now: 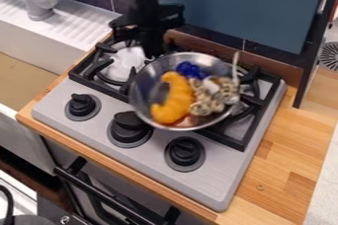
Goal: Moved to the side
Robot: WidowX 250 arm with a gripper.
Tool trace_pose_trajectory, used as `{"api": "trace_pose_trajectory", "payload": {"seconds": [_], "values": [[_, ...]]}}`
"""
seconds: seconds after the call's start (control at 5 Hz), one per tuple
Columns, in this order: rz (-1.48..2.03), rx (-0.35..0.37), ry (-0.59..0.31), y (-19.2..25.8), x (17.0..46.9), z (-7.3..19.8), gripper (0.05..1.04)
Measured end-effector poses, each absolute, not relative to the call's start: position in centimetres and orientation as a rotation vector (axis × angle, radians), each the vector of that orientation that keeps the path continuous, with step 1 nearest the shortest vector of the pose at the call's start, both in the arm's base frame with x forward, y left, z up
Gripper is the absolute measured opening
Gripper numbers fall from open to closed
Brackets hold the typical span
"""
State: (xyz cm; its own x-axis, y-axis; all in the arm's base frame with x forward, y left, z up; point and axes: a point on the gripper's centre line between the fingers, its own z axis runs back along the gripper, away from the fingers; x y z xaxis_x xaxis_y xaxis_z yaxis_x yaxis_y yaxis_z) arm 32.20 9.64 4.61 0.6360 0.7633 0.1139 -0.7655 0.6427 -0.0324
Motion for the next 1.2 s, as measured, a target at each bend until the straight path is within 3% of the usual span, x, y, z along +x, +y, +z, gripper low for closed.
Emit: {"api": "trace_pose_trajectory", "payload": {"seconds": [1.0, 1.2], "values": [[0.916, 0.038, -0.220, 16.1, 32.0, 5.8, 0.058], [0.886, 0.035, -0.207, 17.3, 32.0, 5.6, 0.058]]}}
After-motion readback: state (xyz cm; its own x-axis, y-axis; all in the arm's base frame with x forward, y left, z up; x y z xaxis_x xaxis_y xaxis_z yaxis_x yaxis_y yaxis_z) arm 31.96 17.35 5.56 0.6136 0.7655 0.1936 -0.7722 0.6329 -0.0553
